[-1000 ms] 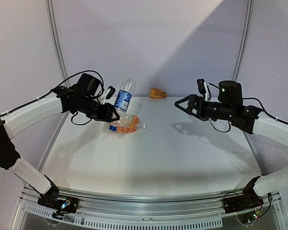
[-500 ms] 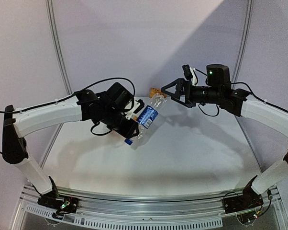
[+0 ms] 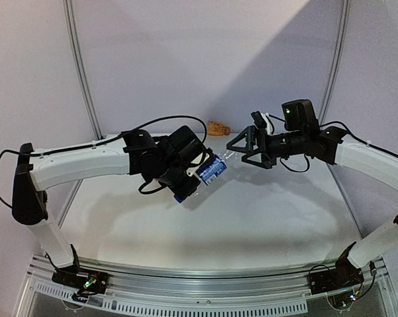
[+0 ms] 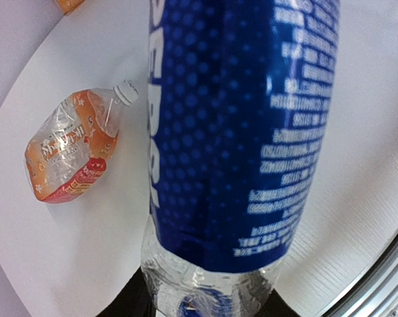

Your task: Unscrew the bottle caps

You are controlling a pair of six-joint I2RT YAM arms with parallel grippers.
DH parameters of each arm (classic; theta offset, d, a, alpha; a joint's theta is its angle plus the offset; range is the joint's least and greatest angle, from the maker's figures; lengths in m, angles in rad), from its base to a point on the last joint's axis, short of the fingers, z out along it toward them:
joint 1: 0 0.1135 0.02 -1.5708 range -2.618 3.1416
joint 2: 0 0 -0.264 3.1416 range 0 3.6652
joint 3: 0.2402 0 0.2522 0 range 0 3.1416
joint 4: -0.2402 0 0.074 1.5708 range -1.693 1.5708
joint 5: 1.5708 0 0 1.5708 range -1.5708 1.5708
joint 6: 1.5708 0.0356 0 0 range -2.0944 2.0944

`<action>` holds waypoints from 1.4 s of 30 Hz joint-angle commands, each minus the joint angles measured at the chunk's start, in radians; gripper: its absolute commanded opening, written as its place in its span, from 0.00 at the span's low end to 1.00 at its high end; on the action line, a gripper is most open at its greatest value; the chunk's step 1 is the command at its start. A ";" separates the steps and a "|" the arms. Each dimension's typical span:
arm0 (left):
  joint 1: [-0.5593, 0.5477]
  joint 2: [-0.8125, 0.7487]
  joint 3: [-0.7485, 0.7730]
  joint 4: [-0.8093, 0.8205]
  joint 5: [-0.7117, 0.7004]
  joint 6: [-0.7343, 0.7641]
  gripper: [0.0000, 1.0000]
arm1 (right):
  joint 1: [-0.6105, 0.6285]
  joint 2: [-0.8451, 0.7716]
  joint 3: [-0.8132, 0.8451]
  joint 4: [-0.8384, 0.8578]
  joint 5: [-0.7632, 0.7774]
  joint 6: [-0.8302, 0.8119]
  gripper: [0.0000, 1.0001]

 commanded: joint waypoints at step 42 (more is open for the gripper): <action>-0.125 -0.155 -0.140 0.384 -0.163 0.556 0.43 | -0.091 0.015 -0.022 -0.040 -0.429 -0.059 0.40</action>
